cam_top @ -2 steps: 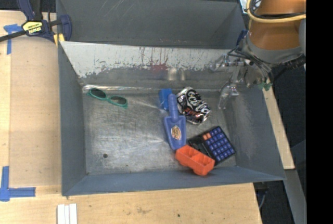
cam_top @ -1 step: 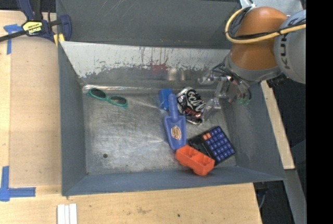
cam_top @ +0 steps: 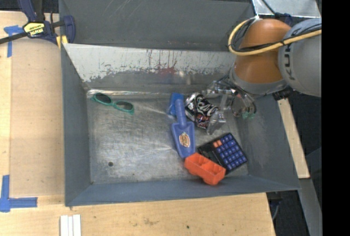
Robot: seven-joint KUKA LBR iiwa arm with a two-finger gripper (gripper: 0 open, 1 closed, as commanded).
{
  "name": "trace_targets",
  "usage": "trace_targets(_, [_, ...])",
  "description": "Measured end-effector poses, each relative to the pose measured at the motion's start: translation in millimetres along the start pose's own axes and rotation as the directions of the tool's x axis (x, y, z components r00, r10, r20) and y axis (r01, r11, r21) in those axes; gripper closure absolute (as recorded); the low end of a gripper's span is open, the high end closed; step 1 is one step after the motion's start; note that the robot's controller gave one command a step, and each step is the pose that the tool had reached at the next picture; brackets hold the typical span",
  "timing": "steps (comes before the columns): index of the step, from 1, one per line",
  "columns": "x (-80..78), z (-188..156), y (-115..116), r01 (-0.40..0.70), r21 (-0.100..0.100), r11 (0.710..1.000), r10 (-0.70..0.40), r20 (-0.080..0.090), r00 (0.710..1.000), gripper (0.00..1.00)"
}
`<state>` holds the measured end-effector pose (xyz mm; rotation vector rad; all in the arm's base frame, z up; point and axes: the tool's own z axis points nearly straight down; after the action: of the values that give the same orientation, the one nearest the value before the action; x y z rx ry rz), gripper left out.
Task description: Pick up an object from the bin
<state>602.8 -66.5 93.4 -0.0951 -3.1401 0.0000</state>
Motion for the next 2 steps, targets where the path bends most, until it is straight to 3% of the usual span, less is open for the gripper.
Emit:
trace_targets(1, [-4.3, -34, 0, -0.183, -0.001, 0.983, 0.183, 0.004, 0.983, 0.00])
trace_targets(2, [-1.4, 12, 13, -0.228, -0.002, 0.974, 0.228, 0.007, 0.974, 0.00])
